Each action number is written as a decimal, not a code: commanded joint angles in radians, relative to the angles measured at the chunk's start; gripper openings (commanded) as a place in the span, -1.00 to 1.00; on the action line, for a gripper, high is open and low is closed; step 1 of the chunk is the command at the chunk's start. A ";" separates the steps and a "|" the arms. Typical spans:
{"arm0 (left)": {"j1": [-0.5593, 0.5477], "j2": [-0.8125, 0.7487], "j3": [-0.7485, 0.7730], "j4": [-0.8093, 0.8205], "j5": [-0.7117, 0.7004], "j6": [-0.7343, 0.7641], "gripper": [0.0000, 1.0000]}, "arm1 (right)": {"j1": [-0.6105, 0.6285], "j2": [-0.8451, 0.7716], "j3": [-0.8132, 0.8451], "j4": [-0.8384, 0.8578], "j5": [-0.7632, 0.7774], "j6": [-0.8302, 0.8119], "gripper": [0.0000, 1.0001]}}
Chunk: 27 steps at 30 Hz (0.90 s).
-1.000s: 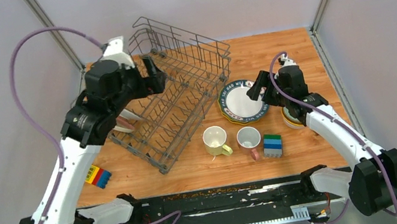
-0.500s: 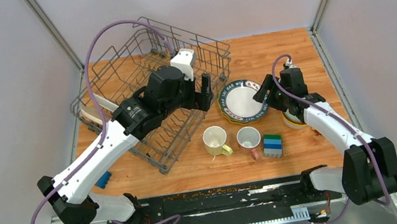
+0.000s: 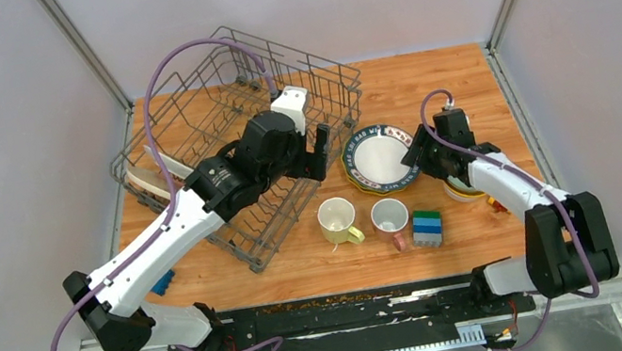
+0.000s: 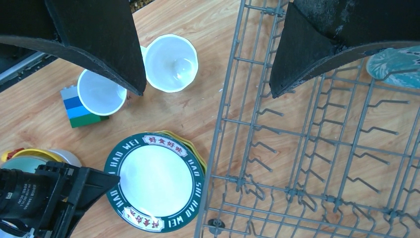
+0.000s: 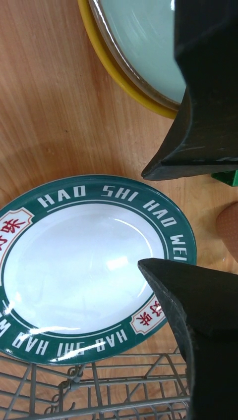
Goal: Load the mixed dishes into the dish rack
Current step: Insert the plate into the dish rack, then pick up the plate at the center of the board.
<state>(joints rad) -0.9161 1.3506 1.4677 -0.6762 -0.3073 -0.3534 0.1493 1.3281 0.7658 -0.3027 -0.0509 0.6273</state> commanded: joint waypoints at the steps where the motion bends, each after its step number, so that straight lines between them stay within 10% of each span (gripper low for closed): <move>1: -0.005 0.007 0.001 0.000 -0.032 0.003 1.00 | -0.004 0.014 0.027 -0.015 0.043 0.000 0.18; 27: -0.006 0.054 0.030 -0.073 -0.058 0.028 1.00 | -0.003 0.089 0.010 0.054 0.041 -0.019 -0.48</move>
<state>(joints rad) -0.9169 1.4120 1.4677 -0.7395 -0.3420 -0.3492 0.1490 1.4048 0.7658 -0.3084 -0.0105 0.6216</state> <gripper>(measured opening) 0.997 0.285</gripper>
